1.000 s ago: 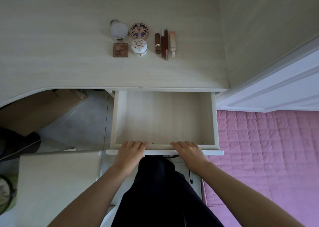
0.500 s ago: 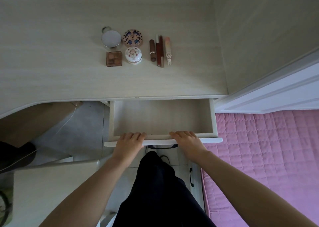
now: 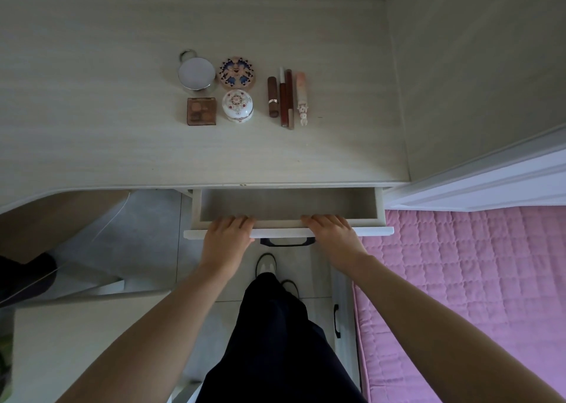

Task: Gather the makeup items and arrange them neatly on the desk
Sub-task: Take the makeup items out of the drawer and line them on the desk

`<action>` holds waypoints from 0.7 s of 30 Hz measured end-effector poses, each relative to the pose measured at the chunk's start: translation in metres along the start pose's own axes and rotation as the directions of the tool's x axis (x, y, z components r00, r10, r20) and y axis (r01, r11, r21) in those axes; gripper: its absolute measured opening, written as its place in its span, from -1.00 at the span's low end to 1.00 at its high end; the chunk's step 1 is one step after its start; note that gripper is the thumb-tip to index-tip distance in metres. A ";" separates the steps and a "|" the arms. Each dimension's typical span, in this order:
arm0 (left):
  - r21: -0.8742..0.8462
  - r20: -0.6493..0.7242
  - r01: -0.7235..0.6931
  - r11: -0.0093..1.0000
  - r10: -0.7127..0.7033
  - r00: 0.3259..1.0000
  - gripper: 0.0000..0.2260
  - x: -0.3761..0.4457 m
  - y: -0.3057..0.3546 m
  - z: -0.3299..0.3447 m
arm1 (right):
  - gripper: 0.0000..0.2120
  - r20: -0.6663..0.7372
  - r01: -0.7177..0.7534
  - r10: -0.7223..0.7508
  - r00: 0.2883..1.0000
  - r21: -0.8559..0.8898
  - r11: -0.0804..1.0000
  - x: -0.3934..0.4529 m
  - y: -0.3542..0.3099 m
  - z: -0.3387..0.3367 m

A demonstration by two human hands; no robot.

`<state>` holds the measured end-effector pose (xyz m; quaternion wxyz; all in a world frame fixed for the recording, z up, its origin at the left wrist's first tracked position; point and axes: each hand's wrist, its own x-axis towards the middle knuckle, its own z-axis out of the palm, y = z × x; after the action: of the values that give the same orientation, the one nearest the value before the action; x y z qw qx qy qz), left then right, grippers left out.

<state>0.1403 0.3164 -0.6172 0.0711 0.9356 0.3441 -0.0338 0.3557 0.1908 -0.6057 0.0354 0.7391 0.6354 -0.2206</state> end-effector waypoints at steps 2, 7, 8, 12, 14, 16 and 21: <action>-0.032 0.000 0.051 0.998 -0.051 0.999 -0.65 0.004 0.003 -0.004 | -0.29 -0.035 -0.014 0.015 0.999 0.017 1.000 0.004 0.001 0.001; -0.258 0.042 0.238 0.936 -0.235 0.971 -0.75 -0.001 0.008 -0.011 | -0.44 -0.212 -0.087 0.124 0.969 0.176 0.981 -0.001 -0.002 0.008; -0.330 0.014 0.253 0.909 -0.263 0.965 -0.79 -0.005 0.006 -0.012 | -0.51 -0.243 -0.104 0.157 0.957 0.218 0.970 -0.004 -0.004 0.008; -0.559 -0.055 0.398 0.727 -0.512 0.857 -0.83 -0.022 0.003 -0.016 | -0.74 -0.309 -0.183 0.383 0.871 0.519 0.835 -0.021 -0.009 -0.003; -0.642 -0.072 0.476 0.601 -0.666 0.742 -0.84 -0.027 0.007 -0.022 | -0.82 -0.253 -0.267 0.549 0.797 0.667 0.695 -0.028 -0.012 -0.012; -0.748 0.030 0.554 0.365 -0.816 0.577 -0.81 -0.028 0.008 -0.025 | -0.87 -0.092 -0.407 0.739 0.667 0.786 0.466 -0.029 -0.011 -0.013; -0.737 0.656 0.334 -0.588 -0.740 0.145 -0.83 -0.019 -0.014 -0.020 | -0.79 0.662 -0.232 0.667 0.343 0.748 -0.622 -0.018 0.003 -0.006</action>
<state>0.1175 0.3180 -0.5971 0.5393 0.1398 0.7713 0.3078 0.3584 0.1759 -0.5938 -0.4865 0.7107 -0.3014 -0.4092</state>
